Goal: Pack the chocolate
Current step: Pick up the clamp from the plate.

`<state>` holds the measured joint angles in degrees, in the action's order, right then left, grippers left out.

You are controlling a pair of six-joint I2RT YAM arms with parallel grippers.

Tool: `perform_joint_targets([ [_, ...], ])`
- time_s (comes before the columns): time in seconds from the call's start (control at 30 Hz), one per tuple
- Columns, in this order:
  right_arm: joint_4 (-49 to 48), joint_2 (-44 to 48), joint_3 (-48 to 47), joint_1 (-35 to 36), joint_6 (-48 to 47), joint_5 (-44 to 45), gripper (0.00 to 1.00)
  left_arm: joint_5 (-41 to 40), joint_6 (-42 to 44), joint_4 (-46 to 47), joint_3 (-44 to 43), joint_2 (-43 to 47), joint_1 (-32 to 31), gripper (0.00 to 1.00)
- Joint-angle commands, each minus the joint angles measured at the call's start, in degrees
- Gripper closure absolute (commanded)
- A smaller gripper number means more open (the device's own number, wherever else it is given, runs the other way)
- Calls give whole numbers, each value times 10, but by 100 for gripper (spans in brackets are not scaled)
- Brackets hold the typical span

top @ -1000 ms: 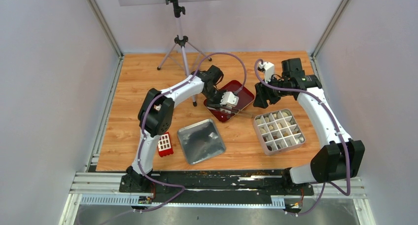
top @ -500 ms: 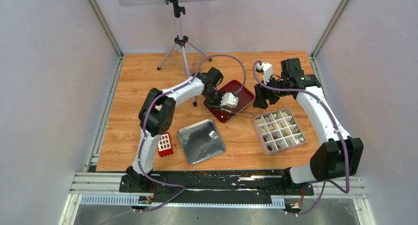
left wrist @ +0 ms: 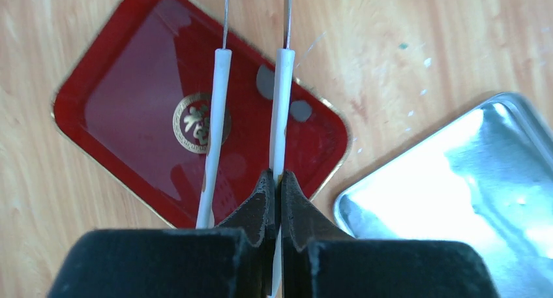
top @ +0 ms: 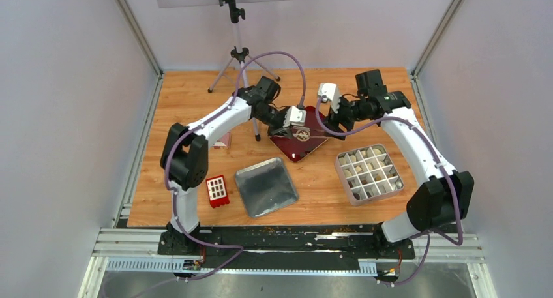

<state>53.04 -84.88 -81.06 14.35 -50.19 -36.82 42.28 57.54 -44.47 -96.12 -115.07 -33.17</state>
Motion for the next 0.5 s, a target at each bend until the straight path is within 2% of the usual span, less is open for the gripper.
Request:
perform_joint_targets([
  [0.0, 41, -30, -58, 43, -122, 7, 34, 86, -38, 11, 39, 83, -3, 100],
  [0.33, 108, -83, -112, 100, -151, 64, 35, 94, -105, 92, 122, 154, -1, 100],
  [0.47, 170, -107, -173, 102, -145, 43, 36, 78, -109, 100, 129, 152, -1, 100],
])
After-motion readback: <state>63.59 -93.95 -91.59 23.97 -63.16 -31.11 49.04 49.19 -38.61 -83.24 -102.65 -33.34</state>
